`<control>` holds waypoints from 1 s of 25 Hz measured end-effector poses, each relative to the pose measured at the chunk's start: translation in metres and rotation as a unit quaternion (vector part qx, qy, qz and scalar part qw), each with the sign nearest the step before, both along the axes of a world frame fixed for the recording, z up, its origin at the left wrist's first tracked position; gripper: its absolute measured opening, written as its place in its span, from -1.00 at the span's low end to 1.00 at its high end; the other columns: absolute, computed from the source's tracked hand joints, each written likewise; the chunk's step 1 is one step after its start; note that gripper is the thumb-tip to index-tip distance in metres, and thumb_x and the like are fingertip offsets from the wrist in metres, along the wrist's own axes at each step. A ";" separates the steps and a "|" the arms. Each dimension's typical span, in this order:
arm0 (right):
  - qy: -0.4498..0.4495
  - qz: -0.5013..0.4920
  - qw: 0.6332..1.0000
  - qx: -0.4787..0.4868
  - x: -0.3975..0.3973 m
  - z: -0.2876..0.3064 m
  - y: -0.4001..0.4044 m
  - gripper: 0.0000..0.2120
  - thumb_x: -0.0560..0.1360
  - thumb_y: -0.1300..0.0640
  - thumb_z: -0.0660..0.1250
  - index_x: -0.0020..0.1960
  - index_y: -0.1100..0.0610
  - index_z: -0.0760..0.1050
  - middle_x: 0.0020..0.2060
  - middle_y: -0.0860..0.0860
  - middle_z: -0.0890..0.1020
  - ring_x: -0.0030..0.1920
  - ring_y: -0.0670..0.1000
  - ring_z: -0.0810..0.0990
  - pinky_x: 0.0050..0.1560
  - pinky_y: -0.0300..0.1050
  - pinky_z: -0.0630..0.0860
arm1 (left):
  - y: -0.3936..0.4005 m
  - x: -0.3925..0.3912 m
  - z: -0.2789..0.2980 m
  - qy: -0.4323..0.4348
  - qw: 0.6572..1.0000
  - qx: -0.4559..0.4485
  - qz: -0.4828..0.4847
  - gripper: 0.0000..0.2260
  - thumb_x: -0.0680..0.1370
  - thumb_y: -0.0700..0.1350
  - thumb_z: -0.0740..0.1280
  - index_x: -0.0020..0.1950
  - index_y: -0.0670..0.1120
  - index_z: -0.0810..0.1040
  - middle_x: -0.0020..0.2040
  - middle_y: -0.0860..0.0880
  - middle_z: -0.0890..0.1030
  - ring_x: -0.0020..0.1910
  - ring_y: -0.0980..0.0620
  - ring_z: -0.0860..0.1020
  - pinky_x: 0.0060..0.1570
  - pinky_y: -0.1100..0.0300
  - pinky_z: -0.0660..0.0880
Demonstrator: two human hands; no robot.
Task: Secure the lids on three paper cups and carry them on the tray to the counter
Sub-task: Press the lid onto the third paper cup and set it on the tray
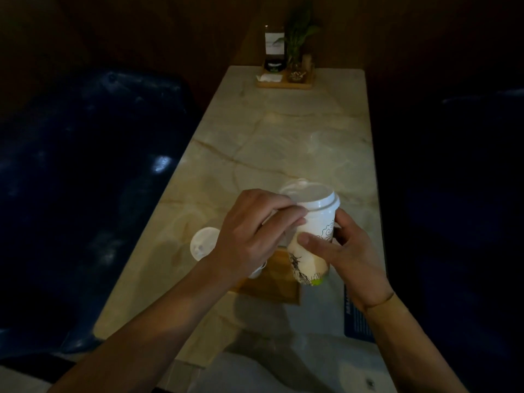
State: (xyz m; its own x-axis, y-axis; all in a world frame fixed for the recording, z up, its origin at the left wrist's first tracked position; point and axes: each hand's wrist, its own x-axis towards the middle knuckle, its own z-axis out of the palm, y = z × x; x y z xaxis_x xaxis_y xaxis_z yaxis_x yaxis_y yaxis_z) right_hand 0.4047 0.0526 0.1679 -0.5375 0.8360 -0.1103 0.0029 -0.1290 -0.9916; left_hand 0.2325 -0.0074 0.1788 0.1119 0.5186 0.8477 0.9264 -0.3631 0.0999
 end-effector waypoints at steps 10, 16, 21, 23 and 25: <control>0.079 0.013 0.996 -0.050 -0.005 -0.004 0.014 -0.39 0.21 0.06 0.60 0.24 0.08 0.56 0.13 0.09 0.68 0.11 0.16 0.67 0.05 0.06 0.65 | 0.014 -0.009 0.014 0.006 1.000 0.007 -0.016 -0.89 0.52 -0.20 0.49 0.00 -0.21 0.70 -0.08 -0.12 0.65 -0.13 -0.07 0.62 -0.11 0.06 0.55; 0.121 0.069 0.986 -0.095 0.004 -0.002 0.024 -0.57 0.30 0.23 0.51 0.16 0.04 0.62 0.09 0.13 0.71 0.09 0.13 0.68 0.02 -0.01 0.65 | 0.012 -0.011 0.029 -0.015 0.999 0.001 -0.044 -0.89 0.50 -0.20 0.50 -0.04 -0.24 0.72 -0.13 -0.15 0.67 -0.17 -0.08 0.64 -0.20 0.02 0.58; 0.148 0.105 0.976 -0.120 0.012 0.001 0.028 -0.49 0.24 0.20 0.48 0.19 0.15 0.58 0.07 0.17 0.71 0.08 0.16 0.68 0.05 0.07 0.65 | 0.009 -0.010 0.034 -0.019 0.998 0.002 -0.060 -0.88 0.51 -0.20 0.50 -0.01 -0.22 0.70 -0.09 -0.13 0.65 -0.15 -0.06 0.63 -0.13 0.09 0.59; 0.145 0.098 0.979 -0.108 0.011 0.001 0.027 -0.37 0.22 0.15 0.49 0.29 0.12 0.50 0.10 0.15 0.69 0.11 0.15 0.67 0.07 0.09 0.64 | 0.008 -0.010 0.033 -0.010 0.998 0.011 -0.057 -0.87 0.51 -0.19 0.50 0.02 -0.20 0.68 -0.06 -0.10 0.63 -0.13 -0.05 0.61 -0.13 0.05 0.57; 0.135 0.080 0.984 -0.087 0.009 0.000 0.025 -0.35 0.25 0.20 0.52 0.31 0.03 0.44 0.10 0.13 0.70 0.13 0.15 0.67 0.09 0.12 0.64 | 0.009 -0.012 0.032 0.011 0.999 0.017 -0.046 -0.89 0.50 -0.21 0.51 -0.01 -0.22 0.71 -0.09 -0.13 0.66 -0.12 -0.06 0.60 -0.13 0.02 0.56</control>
